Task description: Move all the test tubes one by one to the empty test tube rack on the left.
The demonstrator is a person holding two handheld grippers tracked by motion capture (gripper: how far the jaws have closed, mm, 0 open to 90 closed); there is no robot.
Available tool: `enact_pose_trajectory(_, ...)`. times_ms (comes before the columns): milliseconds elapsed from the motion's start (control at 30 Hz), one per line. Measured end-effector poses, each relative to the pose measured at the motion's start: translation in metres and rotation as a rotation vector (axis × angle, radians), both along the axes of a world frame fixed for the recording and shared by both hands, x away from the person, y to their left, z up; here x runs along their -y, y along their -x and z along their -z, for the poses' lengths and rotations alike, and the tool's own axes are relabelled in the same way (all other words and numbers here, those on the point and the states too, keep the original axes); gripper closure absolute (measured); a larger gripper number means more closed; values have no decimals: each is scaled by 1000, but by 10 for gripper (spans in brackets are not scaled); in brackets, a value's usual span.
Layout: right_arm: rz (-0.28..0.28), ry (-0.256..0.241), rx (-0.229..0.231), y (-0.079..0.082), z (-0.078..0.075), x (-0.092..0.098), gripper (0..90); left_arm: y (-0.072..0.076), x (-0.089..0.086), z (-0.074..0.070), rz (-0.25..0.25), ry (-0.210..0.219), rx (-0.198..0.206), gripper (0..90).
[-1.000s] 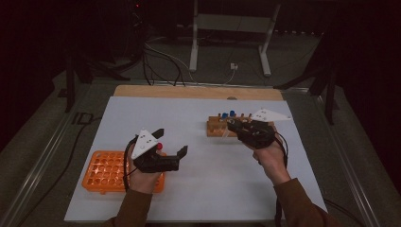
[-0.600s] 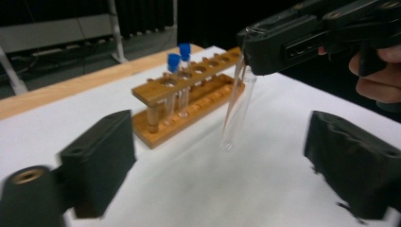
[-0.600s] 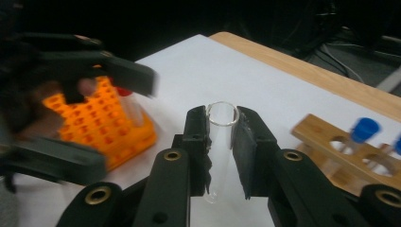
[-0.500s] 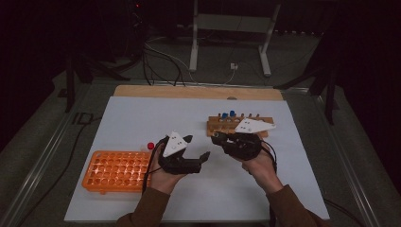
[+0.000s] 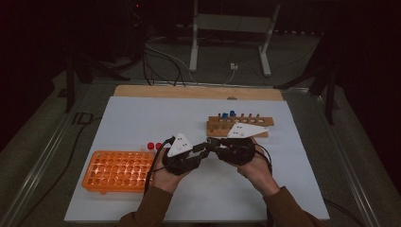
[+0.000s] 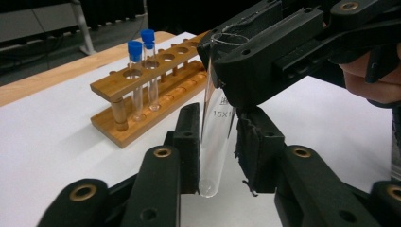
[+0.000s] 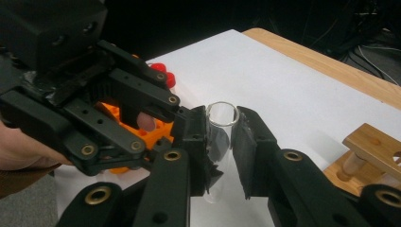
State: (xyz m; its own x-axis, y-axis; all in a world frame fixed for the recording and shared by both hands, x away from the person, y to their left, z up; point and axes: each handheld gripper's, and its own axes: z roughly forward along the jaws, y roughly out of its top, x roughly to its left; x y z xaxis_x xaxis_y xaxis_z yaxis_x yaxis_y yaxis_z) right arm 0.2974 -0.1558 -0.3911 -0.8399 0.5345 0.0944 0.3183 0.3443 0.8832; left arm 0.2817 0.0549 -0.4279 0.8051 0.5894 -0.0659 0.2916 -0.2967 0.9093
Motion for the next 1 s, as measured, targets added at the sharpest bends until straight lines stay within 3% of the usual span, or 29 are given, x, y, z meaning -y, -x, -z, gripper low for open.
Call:
enact_pose_trajectory(233, -14, 1, 0, 0, 1, 1, 737, 1, 0, 0, 11, -19, 11, 767)
enact_pose_trajectory(400, -9, -40, 12, 1, -2, 8, 481, 1, -5, -1, -12, -14, 11, 767)
enact_pose_trajectory(633, 95, -18, 63, 1, 2, 20, 188, 1, -17, -5, -46, 16, 17, 767)
enact_pose_trajectory(900, 220, 31, 85, 1, 17, 37, 41, 2, -35, -11, -83, 48, 28, 767)
enact_pose_trajectory(1000, 271, 70, 124, 3, 23, 44, 14, 3, -43, -13, -96, 53, 32, 767)
